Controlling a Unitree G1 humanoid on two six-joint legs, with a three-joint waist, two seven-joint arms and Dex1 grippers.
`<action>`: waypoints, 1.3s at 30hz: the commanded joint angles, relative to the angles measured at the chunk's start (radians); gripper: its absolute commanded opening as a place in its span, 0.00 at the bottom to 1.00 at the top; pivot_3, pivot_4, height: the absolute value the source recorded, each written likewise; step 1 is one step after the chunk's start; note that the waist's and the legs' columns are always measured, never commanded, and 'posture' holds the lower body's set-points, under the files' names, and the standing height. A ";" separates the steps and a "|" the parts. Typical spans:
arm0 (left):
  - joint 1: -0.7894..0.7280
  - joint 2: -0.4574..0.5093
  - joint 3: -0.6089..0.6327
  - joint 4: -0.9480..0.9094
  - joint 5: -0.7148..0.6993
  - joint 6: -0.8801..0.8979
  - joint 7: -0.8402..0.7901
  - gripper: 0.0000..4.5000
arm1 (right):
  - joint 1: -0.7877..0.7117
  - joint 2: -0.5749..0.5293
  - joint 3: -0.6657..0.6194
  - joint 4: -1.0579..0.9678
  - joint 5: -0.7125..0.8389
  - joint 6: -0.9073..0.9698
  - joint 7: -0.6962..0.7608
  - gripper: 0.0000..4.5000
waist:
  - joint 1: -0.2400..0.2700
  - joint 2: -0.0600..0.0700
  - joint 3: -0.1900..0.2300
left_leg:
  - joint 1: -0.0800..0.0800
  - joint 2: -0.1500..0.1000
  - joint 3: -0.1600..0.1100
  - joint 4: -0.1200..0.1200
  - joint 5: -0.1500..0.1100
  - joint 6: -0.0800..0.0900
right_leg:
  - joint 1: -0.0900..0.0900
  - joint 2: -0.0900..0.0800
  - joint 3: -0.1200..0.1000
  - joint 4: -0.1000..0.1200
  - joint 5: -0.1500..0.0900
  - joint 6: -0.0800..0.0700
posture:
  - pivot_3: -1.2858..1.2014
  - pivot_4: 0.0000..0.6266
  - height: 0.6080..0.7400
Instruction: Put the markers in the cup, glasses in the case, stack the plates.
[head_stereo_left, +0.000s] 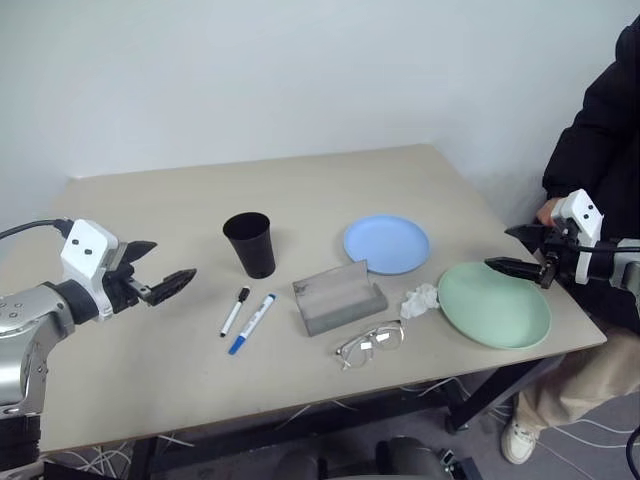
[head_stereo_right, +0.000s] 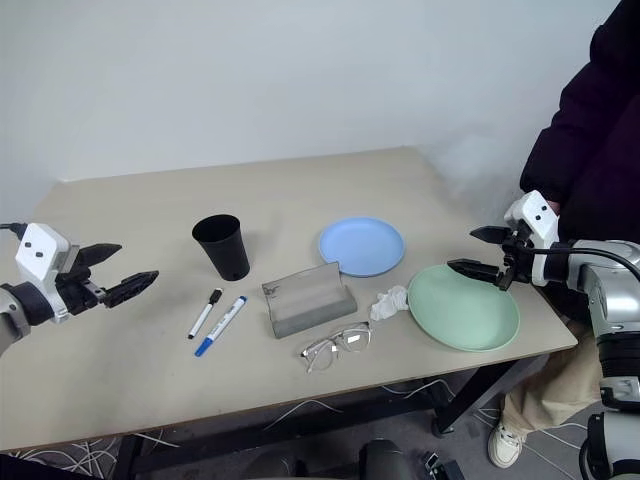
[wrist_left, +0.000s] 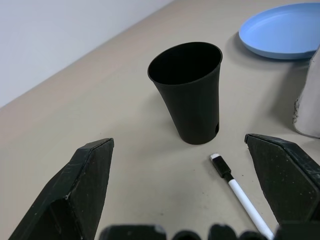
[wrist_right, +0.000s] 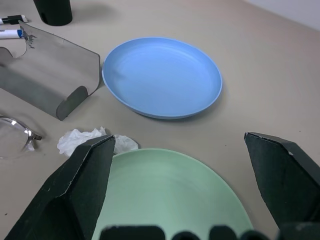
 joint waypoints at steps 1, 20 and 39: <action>-0.031 0.007 0.000 0.021 0.006 -0.022 0.001 0.99 | -0.009 -0.003 -0.030 -0.019 0.002 -0.017 -0.011 1.00 | 0.000 0.000 0.000 | 0.000 0.000 0.000 0.000 0.000 0.000 | 0.000 0.000 0.000 0.000 0.000 0.000 | 0.52 0.00 0.90; -0.022 0.012 -0.013 0.026 0.003 -0.022 -0.020 0.99 | 0.074 -0.019 -0.073 -0.065 0.018 0.024 -0.046 1.00 | 0.000 0.000 0.000 | 0.000 0.000 0.000 0.001 0.000 0.000 | 0.001 0.000 0.000 0.000 0.000 0.000 | 0.52 0.00 0.90; 0.013 -0.065 -0.060 -0.108 -0.027 0.017 0.003 0.99 | 0.146 -0.103 -0.109 0.055 -0.025 0.136 -0.142 1.00 | 0.001 0.000 0.000 | 0.001 0.000 0.000 0.003 0.000 0.000 | 0.003 0.000 0.000 0.000 0.000 0.000 | 0.52 0.00 0.90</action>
